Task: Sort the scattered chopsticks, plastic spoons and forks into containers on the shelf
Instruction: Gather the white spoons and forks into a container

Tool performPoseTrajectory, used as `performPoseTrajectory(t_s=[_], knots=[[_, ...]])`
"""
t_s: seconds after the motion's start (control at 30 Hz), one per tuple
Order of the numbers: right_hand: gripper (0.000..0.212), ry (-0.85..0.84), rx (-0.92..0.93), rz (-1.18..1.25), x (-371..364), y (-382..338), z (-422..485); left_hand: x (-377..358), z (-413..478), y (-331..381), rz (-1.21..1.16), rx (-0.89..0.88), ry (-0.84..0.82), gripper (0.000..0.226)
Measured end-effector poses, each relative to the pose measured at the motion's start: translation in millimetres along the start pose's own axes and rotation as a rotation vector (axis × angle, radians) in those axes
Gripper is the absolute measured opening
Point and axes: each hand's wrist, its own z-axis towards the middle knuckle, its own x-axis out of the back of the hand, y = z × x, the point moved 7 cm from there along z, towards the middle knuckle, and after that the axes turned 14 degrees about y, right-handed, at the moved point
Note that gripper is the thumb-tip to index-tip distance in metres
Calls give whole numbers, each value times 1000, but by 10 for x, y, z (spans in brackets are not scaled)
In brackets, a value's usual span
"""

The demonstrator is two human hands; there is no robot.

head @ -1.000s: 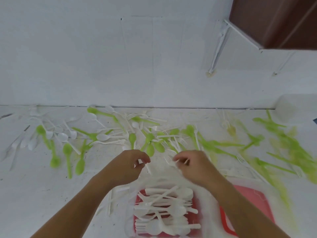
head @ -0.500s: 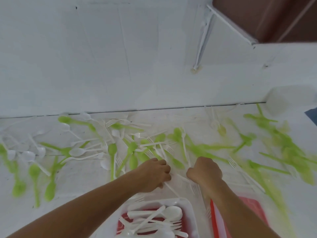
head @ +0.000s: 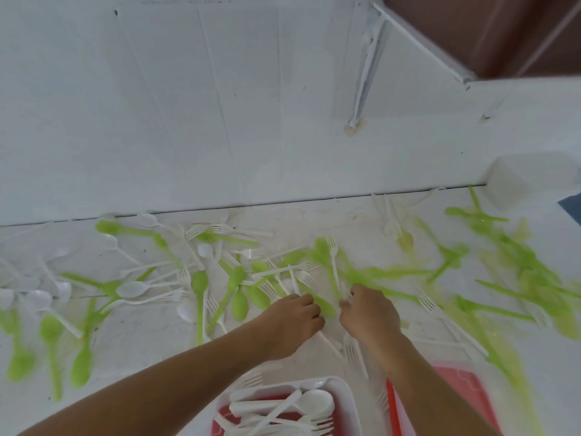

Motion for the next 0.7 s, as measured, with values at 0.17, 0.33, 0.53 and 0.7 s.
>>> performPoseTrajectory(t_s=[0.17, 0.33, 0.53, 0.7], knots=[[12, -59, -18, 5, -19, -31, -21, -9, 26, 33, -17, -3, -47, 12], [11, 60, -80, 160, 217, 123, 51, 194, -32, -56, -183, 126, -19, 19], [21, 29, -313, 774, 337, 313, 319, 544, -201, -574, -594, 766, 187, 13], [20, -194, -598, 1090, 110, 133, 624, 243, -63, -975, -567, 1243, 53, 19]])
